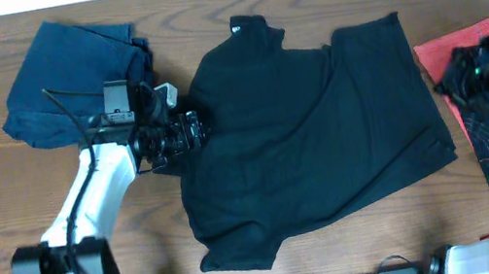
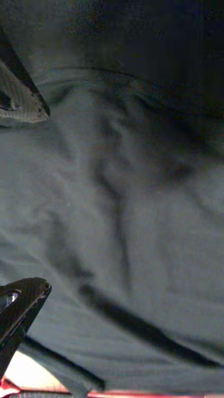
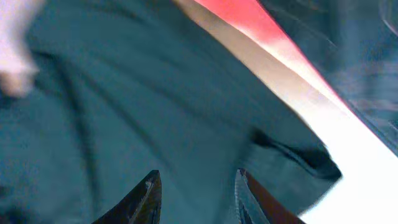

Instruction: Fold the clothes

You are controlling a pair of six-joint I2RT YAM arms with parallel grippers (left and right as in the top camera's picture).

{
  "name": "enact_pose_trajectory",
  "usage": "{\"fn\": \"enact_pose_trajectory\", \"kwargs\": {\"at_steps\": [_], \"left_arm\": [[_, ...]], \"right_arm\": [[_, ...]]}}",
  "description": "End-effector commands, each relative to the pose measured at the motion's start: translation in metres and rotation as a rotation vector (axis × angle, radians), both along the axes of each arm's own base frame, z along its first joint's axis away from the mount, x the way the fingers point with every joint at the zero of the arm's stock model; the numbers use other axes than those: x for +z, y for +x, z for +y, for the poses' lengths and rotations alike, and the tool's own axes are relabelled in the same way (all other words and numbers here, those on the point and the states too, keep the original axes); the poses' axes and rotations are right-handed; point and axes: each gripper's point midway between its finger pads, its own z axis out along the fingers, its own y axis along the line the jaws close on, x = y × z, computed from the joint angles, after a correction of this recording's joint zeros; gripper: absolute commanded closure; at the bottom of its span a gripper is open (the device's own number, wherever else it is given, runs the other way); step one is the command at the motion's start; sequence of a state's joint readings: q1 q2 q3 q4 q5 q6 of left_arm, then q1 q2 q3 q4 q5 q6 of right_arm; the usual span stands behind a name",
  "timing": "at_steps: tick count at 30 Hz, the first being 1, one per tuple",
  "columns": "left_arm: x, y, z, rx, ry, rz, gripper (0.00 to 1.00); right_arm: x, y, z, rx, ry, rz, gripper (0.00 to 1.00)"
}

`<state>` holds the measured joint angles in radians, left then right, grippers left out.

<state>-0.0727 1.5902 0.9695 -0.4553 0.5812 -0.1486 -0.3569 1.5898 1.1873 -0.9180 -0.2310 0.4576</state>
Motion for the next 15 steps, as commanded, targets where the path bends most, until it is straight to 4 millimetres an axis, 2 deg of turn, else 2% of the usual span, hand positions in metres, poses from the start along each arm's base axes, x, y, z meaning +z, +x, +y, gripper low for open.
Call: {"fn": "enact_pose_trajectory", "kwargs": {"at_steps": [1,7,15], "left_arm": [[0.018,-0.008,-0.001,-0.020,-0.012,-0.040,0.18],[0.029,-0.028,0.001,-0.048,0.002,-0.020,0.18],[0.022,-0.052,0.002,-0.062,0.011,0.081,0.18]], "right_arm": [[-0.032,-0.029,-0.004,0.020,-0.031,0.121,0.64],[-0.062,-0.045,0.004,0.023,-0.013,0.151,0.64],[-0.096,-0.060,0.007,-0.042,-0.009,0.154,0.63]]}}
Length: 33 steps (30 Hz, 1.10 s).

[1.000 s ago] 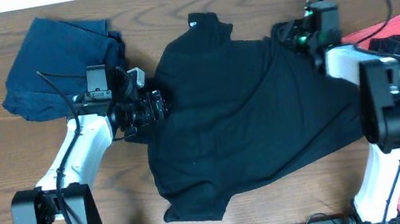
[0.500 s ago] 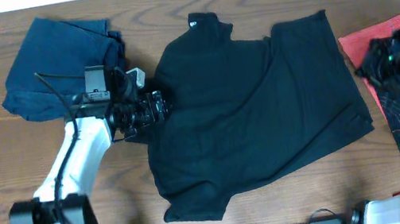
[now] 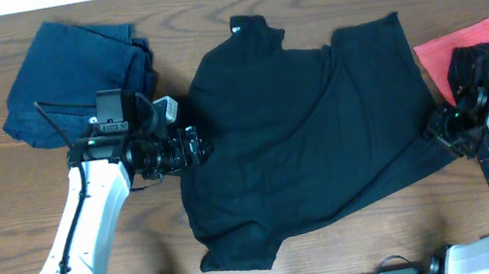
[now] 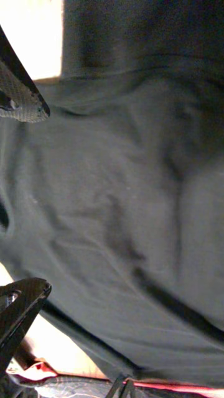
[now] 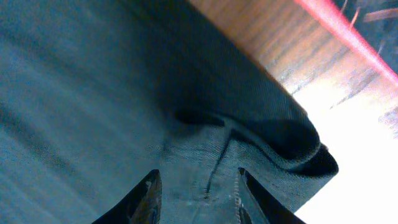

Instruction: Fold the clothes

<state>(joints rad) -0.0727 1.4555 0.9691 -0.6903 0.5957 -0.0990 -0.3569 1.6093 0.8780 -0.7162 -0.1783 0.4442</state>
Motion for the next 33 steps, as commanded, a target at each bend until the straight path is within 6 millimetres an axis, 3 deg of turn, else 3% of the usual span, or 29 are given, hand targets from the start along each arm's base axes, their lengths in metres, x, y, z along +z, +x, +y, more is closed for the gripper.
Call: {"fn": "enact_pose_trajectory", "kwargs": {"at_steps": [1,6,8,11,13,16,21,26,33], "left_arm": [[-0.002,-0.007,0.001,-0.019,0.004,0.009,0.18],[-0.003,-0.011,0.001,-0.023,0.006,0.025,0.18],[-0.003,-0.011,0.001,-0.030,0.008,0.023,0.18],[-0.003,-0.011,0.001,-0.033,0.009,0.021,0.18],[-0.003,-0.011,0.001,-0.033,0.009,0.022,0.18],[-0.003,-0.011,0.001,-0.033,0.009,0.021,0.18],[-0.003,-0.011,0.002,-0.035,0.010,0.020,0.18],[-0.003,-0.011,0.002,-0.036,0.011,0.019,0.18],[-0.004,-0.011,0.002,-0.046,0.017,0.011,0.18]], "right_arm": [[-0.013,-0.009,-0.002,-0.053,-0.004,0.017,0.63],[-0.028,-0.016,-0.005,-0.120,-0.028,0.013,0.63],[-0.032,-0.009,-0.005,-0.129,-0.025,-0.030,0.64],[-0.033,-0.007,-0.005,-0.130,-0.027,-0.045,0.83],[-0.031,-0.007,-0.006,-0.112,-0.031,-0.044,0.91],[-0.021,-0.012,-0.010,-0.121,-0.026,-0.024,0.99],[0.012,-0.016,-0.024,-0.129,-0.052,-0.048,0.99],[0.033,-0.046,-0.048,-0.200,-0.160,0.004,0.99],[0.027,-0.097,-0.055,-0.281,-0.247,0.208,0.99]]}}
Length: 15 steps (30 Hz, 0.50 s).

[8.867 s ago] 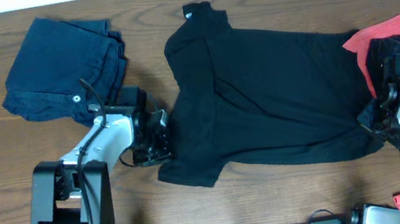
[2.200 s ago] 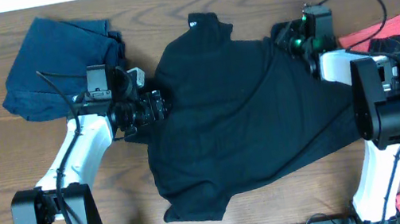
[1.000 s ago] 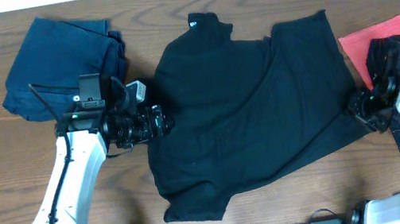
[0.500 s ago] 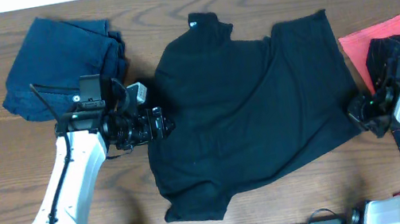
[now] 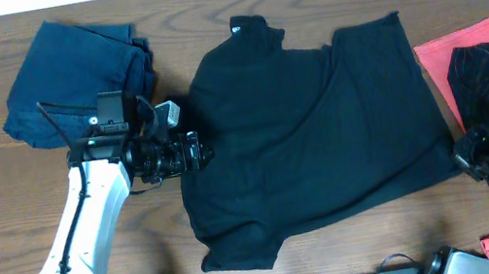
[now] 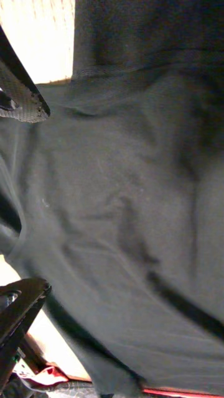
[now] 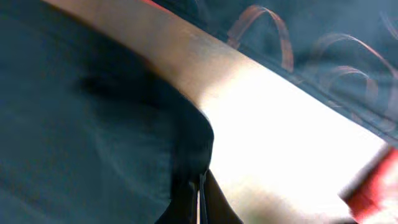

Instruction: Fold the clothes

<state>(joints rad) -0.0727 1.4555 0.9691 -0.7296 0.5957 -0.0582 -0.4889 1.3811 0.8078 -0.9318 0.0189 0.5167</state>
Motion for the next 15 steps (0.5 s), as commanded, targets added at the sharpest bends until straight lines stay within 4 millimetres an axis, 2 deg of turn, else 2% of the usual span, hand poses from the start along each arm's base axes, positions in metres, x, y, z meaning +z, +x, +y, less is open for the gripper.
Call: {"fn": "enact_pose_trajectory", "kwargs": {"at_steps": [1,4,5,8,10,11,13,15], "left_arm": [[-0.001,-0.003,0.002,-0.013,0.006,-0.007,0.18],[-0.001,-0.003,0.002,-0.014,0.006,-0.007,0.18],[-0.001,-0.003,0.002,-0.017,0.007,-0.008,0.18],[-0.001,-0.003,0.001,-0.020,0.007,-0.011,0.18],[-0.001,-0.003,0.002,-0.030,0.010,-0.017,0.18],[-0.001,-0.003,0.002,-0.031,0.010,-0.018,0.18],[-0.001,-0.003,0.002,-0.032,0.010,-0.019,0.18],[-0.001,-0.003,0.002,-0.031,0.010,-0.018,0.18]], "right_arm": [[-0.003,-0.024,-0.017,-0.079,-0.106,0.100,0.97],[-0.007,-0.033,-0.019,-0.121,-0.128,0.128,0.71],[-0.007,-0.035,-0.020,-0.130,-0.136,0.135,0.66],[-0.007,-0.036,-0.020,-0.132,-0.136,0.140,0.66],[-0.008,-0.030,-0.016,-0.116,-0.108,0.114,0.75],[-0.010,-0.022,-0.008,-0.060,-0.058,0.080,0.74],[-0.012,-0.007,0.010,0.066,0.047,0.002,0.66],[-0.015,-0.001,0.020,0.121,0.094,-0.036,0.57]]}}
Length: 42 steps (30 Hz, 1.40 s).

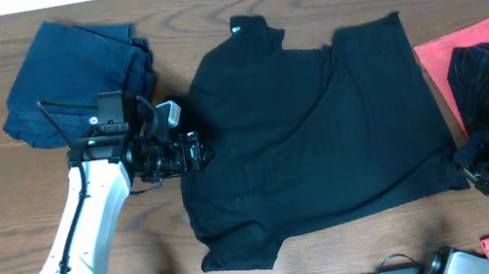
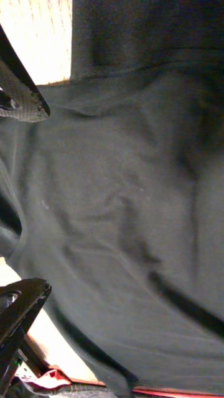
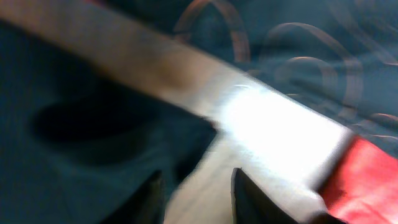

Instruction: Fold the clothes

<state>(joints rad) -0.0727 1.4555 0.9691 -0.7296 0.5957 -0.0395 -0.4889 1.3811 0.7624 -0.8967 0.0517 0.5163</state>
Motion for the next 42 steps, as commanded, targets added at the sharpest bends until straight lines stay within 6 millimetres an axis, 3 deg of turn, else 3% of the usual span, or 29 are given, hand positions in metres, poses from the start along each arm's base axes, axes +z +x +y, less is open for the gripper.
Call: {"fn": "enact_pose_trajectory", "kwargs": {"at_steps": [1,7,10,11,12,15,20,26,28,32,34,38,42], "left_arm": [[-0.001,-0.003,0.001,-0.016,0.006,-0.008,0.18],[-0.003,-0.008,0.002,-0.016,0.008,0.019,0.18],[-0.003,-0.011,0.002,-0.020,0.010,0.028,0.17],[-0.004,-0.013,0.003,-0.020,0.014,0.037,0.17],[-0.004,-0.015,0.003,-0.022,0.015,0.044,0.17],[-0.006,-0.020,0.003,-0.034,0.019,0.064,0.17],[-0.010,-0.028,0.004,-0.036,0.020,0.095,0.17],[-0.043,-0.040,0.025,-0.011,0.157,0.136,0.19],[-0.054,-0.041,0.025,-0.011,0.156,0.136,0.25],[-0.077,-0.033,0.025,-0.009,0.158,0.097,0.57],[-0.084,-0.028,0.025,-0.007,0.156,0.079,0.69],[-0.103,-0.019,0.044,0.020,0.272,0.076,0.78],[-0.121,-0.006,0.065,0.049,0.399,0.057,0.80]], "right_arm": [[-0.007,0.005,0.023,0.120,0.122,-0.054,0.55],[-0.041,-0.017,0.021,0.064,0.068,-0.017,0.54],[-0.051,-0.027,0.022,0.039,0.054,-0.001,0.89],[-0.051,-0.031,0.018,0.024,0.034,0.020,0.97],[-0.051,-0.035,0.014,0.005,0.012,0.039,0.99],[-0.048,-0.046,0.006,-0.055,-0.018,0.085,0.99],[-0.048,-0.049,0.004,-0.069,-0.015,0.088,0.99],[-0.048,-0.048,0.004,-0.069,-0.015,0.085,0.99],[-0.048,-0.048,0.005,-0.069,-0.012,0.083,0.99],[-0.048,-0.046,0.005,-0.069,-0.010,0.075,0.99],[-0.048,-0.046,0.005,-0.069,-0.009,0.076,0.99],[-0.048,-0.047,0.005,-0.069,-0.008,0.078,0.99],[-0.048,-0.047,0.005,-0.069,-0.008,0.078,0.99]]}}
